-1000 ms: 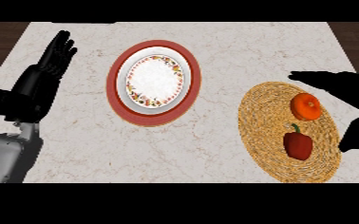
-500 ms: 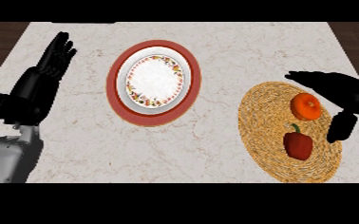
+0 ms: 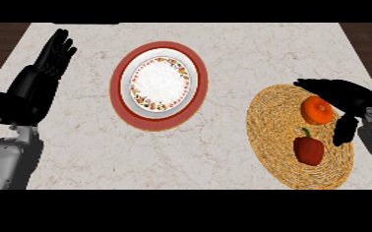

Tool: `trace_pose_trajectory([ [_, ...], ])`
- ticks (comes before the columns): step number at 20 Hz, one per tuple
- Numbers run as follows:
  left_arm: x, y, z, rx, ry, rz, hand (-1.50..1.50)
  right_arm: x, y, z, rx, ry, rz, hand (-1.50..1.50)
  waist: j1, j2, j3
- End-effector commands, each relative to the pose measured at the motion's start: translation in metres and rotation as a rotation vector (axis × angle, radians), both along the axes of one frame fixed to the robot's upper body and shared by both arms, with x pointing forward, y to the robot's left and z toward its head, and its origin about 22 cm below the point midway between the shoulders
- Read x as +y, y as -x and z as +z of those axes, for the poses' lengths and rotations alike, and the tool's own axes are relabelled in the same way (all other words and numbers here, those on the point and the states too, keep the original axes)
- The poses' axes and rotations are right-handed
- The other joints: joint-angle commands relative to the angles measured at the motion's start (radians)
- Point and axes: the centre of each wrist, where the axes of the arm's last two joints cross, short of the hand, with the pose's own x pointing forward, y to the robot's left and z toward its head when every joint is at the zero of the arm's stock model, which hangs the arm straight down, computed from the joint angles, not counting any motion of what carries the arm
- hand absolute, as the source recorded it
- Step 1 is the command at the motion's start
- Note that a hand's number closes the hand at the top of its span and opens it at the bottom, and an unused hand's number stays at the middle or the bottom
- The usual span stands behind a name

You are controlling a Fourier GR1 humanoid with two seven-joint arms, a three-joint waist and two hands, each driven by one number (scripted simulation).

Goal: Pick the squash from the placemat and place it in the plate

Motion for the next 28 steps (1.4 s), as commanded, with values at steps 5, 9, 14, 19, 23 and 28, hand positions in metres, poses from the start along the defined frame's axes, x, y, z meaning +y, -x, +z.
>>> trace_pose_trajectory([
  [5, -0.008, 0.010, -0.008, 0.003, -0.003, 0.003, 0.00, -0.016, 0.009, -0.042, 0.057, 0.041, -0.001, -1.50, -0.002, -0.001, 0.000],
  [9, -0.010, 0.003, -0.001, -0.004, -0.014, 0.006, 0.00, -0.008, -0.008, -0.053, 0.043, 0.087, -0.012, -1.50, 0.002, 0.000, 0.000],
  [14, 0.003, 0.000, -0.006, 0.006, 0.000, -0.011, 0.00, -0.010, -0.011, -0.048, -0.158, -0.058, 0.056, 1.50, 0.000, 0.002, 0.001],
  [19, -0.001, 0.005, -0.001, -0.005, 0.003, -0.009, 0.00, 0.013, -0.013, -0.058, -0.319, -0.077, 0.076, 1.50, 0.001, -0.001, 0.001],
  [23, 0.005, -0.010, -0.011, 0.000, 0.006, 0.024, 0.00, 0.001, -0.016, -0.032, -0.407, -0.065, -0.032, 1.50, -0.016, -0.002, -0.001],
  [28, -0.005, 0.004, -0.004, -0.011, -0.023, 0.012, 0.00, -0.005, -0.031, -0.029, -0.470, -0.004, -0.336, 1.50, -0.002, -0.001, 0.000],
])
